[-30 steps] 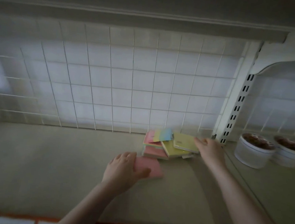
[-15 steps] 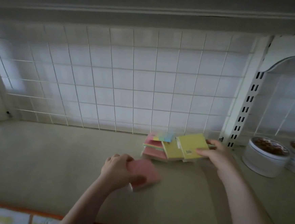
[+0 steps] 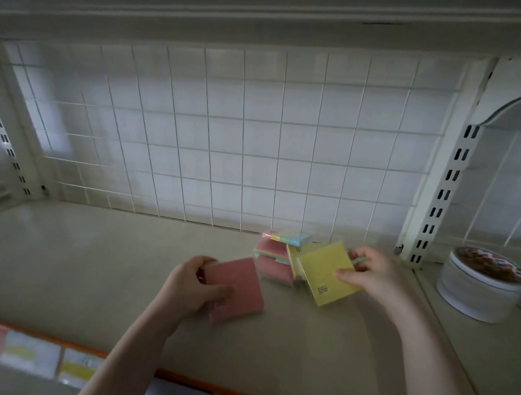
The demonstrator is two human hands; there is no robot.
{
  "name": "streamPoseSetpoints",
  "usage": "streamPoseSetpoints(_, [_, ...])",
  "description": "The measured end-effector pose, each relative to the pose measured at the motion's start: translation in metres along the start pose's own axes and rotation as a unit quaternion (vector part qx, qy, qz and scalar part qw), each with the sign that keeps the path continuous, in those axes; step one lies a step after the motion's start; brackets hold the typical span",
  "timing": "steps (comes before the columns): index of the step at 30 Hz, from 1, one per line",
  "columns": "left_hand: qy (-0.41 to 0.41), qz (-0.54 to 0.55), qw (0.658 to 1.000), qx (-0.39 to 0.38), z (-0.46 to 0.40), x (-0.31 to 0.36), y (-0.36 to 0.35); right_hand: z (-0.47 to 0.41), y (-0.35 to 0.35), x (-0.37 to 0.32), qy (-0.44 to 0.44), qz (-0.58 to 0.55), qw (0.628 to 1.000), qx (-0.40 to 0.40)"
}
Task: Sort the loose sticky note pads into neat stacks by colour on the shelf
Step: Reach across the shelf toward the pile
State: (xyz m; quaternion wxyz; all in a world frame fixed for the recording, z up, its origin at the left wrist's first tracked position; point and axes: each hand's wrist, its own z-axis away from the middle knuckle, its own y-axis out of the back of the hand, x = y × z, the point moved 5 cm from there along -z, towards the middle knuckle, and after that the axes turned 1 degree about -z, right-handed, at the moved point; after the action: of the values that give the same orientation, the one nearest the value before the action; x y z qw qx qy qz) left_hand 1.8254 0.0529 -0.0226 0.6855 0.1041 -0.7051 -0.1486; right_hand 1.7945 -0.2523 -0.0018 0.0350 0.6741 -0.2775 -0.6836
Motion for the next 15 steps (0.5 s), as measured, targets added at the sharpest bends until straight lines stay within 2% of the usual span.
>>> streamPoseSetpoints(5, [0.027,0.12,0.992,0.025,0.007,-0.003,0.01,0.006,-0.007,-0.011,0.047,0.014,0.999,-0.013])
streamPoseSetpoints(9, [0.026,0.202,0.979,0.029,0.023,-0.005,0.031,0.016,-0.022,-0.027,0.075,-0.043,0.996,-0.022])
streamPoseSetpoints(15, [0.033,0.232,0.968,0.094,0.03,-0.007,0.105,0.021,-0.074,-0.067,0.052,-0.144,0.988,-0.026])
